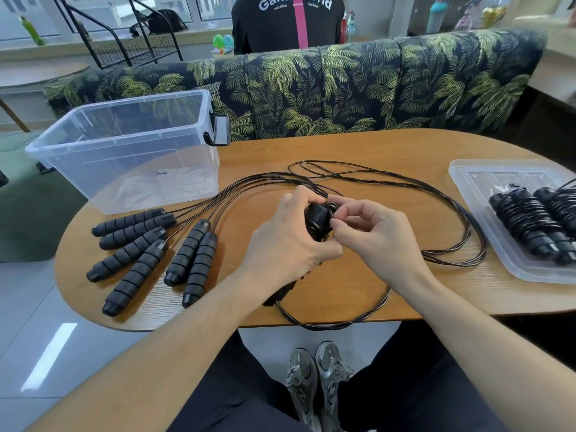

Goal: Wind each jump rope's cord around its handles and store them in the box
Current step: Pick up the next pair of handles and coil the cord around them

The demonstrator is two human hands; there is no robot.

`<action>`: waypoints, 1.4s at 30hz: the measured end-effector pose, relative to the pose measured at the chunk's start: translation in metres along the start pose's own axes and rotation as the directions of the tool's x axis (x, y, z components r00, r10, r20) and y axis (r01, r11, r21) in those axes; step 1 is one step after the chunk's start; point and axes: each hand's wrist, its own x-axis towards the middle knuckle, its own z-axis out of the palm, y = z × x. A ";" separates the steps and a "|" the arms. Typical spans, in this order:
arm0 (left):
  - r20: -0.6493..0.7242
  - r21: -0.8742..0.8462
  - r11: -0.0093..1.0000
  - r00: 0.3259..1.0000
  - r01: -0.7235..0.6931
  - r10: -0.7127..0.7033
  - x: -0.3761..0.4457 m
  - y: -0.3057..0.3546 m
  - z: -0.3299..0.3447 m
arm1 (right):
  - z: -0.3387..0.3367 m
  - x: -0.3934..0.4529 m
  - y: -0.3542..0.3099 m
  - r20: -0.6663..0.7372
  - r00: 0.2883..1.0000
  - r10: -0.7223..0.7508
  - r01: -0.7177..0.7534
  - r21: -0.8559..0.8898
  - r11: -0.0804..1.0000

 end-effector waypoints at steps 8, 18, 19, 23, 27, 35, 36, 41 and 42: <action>-0.077 0.340 0.940 0.995 -0.039 0.070 0.011 0.003 -0.001 | -0.001 0.007 0.000 0.013 0.999 0.033 -0.033 0.054 0.998; -0.048 0.548 0.837 0.999 0.006 0.025 0.031 -0.017 0.005 | -0.013 0.014 0.005 0.085 0.971 0.225 -0.237 0.509 0.828; -0.065 0.557 0.830 0.996 -0.012 0.058 0.030 -0.019 0.004 | -0.016 0.015 0.007 0.103 0.965 0.241 -0.256 0.566 0.783; -0.054 0.557 0.825 0.988 -0.092 0.146 0.032 -0.017 0.004 | -0.018 0.014 0.010 0.134 0.949 0.284 -0.300 0.653 0.696; 0.010 0.478 0.870 0.991 -0.120 0.131 0.036 -0.016 0.006 | -0.024 0.018 0.016 0.098 0.927 0.361 -0.325 0.689 0.648; 0.081 0.500 0.842 0.979 -0.203 0.187 0.032 -0.012 0.005 | -0.037 0.022 0.025 0.020 0.894 0.448 -0.330 0.704 0.629; 0.072 0.537 0.819 0.978 -0.202 0.194 0.033 -0.010 0.004 | -0.038 0.023 0.026 0.005 0.882 0.472 -0.334 0.714 0.616; 0.053 0.583 0.799 0.988 -0.149 0.146 0.040 0.001 0.003 | -0.040 0.027 0.030 0.007 0.835 0.551 -0.380 0.731 0.567; 0.072 0.534 0.836 0.992 -0.128 0.106 0.042 0.002 0.004 | -0.041 0.028 0.030 0.028 0.826 0.562 -0.406 0.722 0.560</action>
